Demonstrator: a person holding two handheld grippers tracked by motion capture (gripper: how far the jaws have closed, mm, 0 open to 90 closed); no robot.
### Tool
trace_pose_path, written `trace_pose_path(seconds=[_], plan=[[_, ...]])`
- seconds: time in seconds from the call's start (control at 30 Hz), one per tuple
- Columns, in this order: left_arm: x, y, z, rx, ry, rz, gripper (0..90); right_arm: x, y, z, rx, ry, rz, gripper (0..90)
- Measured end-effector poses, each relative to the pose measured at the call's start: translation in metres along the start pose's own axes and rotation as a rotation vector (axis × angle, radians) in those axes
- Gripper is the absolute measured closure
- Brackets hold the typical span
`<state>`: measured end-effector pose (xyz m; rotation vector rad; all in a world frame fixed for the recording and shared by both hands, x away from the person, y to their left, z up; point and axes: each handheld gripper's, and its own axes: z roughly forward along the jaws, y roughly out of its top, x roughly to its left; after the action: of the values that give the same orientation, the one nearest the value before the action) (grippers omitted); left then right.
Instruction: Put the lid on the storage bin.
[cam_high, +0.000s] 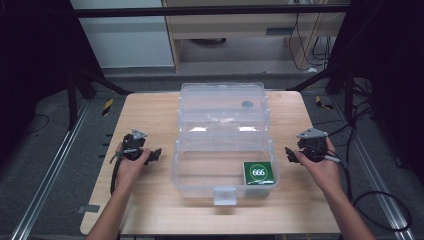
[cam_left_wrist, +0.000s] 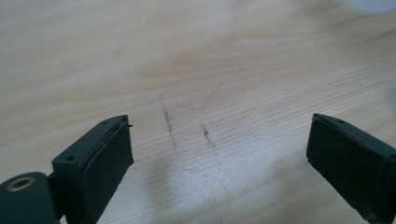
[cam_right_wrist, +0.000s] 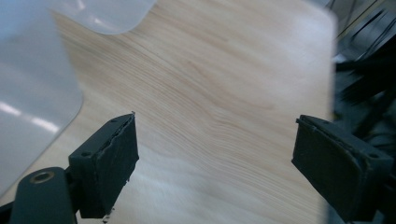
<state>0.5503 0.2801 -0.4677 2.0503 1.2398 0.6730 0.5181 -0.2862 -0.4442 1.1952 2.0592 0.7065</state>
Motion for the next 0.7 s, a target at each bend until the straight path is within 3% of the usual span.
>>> trace_pose_path(seconds=[0.07,0.1,0.17,0.2,0.23,0.27,0.3,0.33,0.37,0.4,0.43,0.47,0.5,0.53,0.57,0.63,0.67,0.7], plan=[[-0.004,0.008,-0.026,-0.036,-0.021,0.048,6.7,0.002,0.009,-0.027,-0.006,-0.032,-0.083,16.6],[-0.013,0.018,-0.051,-0.071,-0.047,0.094,6.7,0.006,0.019,-0.050,-0.027,-0.041,-0.144,16.8],[-0.027,0.031,-0.075,-0.078,-0.083,0.158,8.9,0.011,0.034,-0.069,-0.018,-0.023,-0.204,16.7],[-0.027,0.031,-0.075,-0.078,-0.083,0.158,10.2,0.011,0.034,-0.069,-0.018,-0.023,-0.204,16.7],[-0.043,0.045,-0.094,-0.063,-0.116,0.233,10.2,0.016,0.053,-0.081,-0.009,-0.003,-0.267,18.4],[-0.043,0.045,-0.094,-0.063,-0.116,0.233,10.2,0.016,0.053,-0.081,-0.009,-0.003,-0.267,18.4],[-0.052,0.052,-0.101,-0.072,-0.122,0.277,10.3,0.020,0.075,-0.086,-0.008,0.040,-0.320,19.1],[-0.060,0.058,-0.107,-0.057,-0.128,0.321,10.2,0.021,0.086,-0.087,-0.006,0.067,-0.329,18.6],[-0.077,0.067,-0.114,-0.033,-0.177,0.379,9.5,0.021,0.097,-0.086,-0.005,0.080,-0.337,17.7],[-0.077,0.067,-0.114,-0.033,-0.177,0.379,7.7,0.021,0.097,-0.086,-0.005,0.080,-0.337,17.7],[-0.083,0.070,-0.116,-0.021,-0.192,0.409,6.6,0.021,0.118,-0.083,0.000,0.120,-0.354,16.0],[-0.088,0.073,-0.117,-0.021,-0.204,0.427,6.6,0.021,0.118,-0.083,0.000,0.120,-0.354,16.0],[-0.098,0.078,-0.116,-0.012,-0.242,0.460,5.6,0.020,0.138,-0.080,-0.007,0.156,-0.372,17.3],[-0.098,0.078,-0.116,-0.012,-0.242,0.460,4.6,0.020,0.138,-0.080,-0.007,0.156,-0.372,17.3],[-0.109,0.082,-0.115,-0.010,-0.277,0.504,4.1,0.020,0.155,-0.077,-0.002,0.171,-0.406,20.3],[-0.118,0.086,-0.114,0.005,-0.311,0.559,3.3,0.022,0.171,-0.074,0.006,0.195,-0.454,28.4],[-0.118,0.086,-0.114,0.005,-0.311,0.559,3.3,0.024,0.177,-0.072,0.017,0.209,-0.482,31.0],[-0.128,0.087,-0.112,0.025,-0.338,0.607,3.4,0.026,0.184,-0.070,0.025,0.221,-0.511,34.0]])
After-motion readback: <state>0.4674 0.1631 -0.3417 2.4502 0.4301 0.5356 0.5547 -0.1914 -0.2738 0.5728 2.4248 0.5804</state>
